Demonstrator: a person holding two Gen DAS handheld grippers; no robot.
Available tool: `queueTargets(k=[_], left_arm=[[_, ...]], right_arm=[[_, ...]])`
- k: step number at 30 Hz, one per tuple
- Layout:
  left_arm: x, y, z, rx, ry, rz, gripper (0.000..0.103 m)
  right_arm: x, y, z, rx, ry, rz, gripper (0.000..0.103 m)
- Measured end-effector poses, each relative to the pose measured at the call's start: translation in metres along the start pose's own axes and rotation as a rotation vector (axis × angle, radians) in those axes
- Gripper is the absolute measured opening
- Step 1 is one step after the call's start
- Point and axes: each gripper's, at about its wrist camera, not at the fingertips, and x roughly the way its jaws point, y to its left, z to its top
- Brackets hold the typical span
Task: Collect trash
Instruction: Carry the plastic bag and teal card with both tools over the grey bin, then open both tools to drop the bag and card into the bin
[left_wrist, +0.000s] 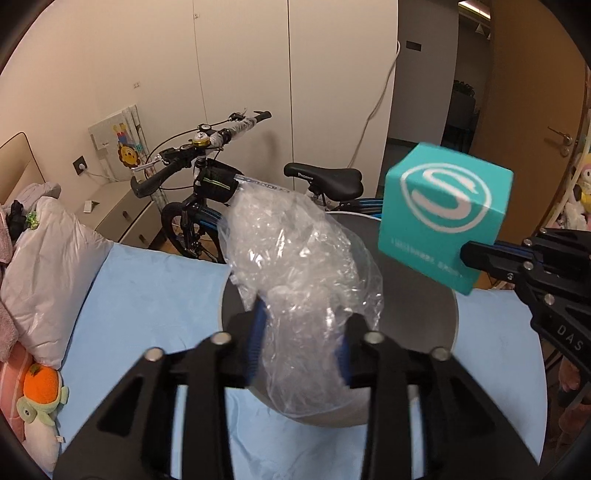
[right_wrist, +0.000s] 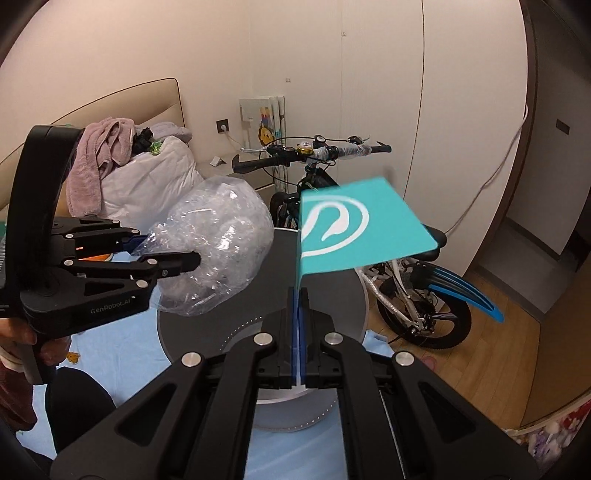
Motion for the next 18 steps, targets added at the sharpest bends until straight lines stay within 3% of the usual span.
queueTargets(k=[1, 2, 4, 11, 18], left_arm=[[0.001, 0.0, -0.001, 0.003, -0.008, 0.009, 0.072], [0.0, -0.001, -0.002, 0.009, -0.019, 0.019, 0.08], [-0.001, -0.002, -0.004, 0.022, -0.022, 0.033, 0.08], [-0.01, 0.011, -0.019, -0.005, -0.002, 0.073, 0.08], [-0.052, 0.051, -0.065, -0.117, -0.005, 0.172, 0.08]], right_arm=[[0.001, 0.001, 0.0, -0.002, 0.004, -0.006, 0.008], [0.003, 0.002, 0.0, -0.001, 0.006, -0.007, 0.011], [0.003, 0.003, 0.0, 0.004, 0.004, -0.015, 0.021], [0.0, 0.016, 0.004, -0.012, -0.013, -0.011, 0.024], [0.0, 0.069, 0.006, -0.108, -0.032, 0.108, 0.037]])
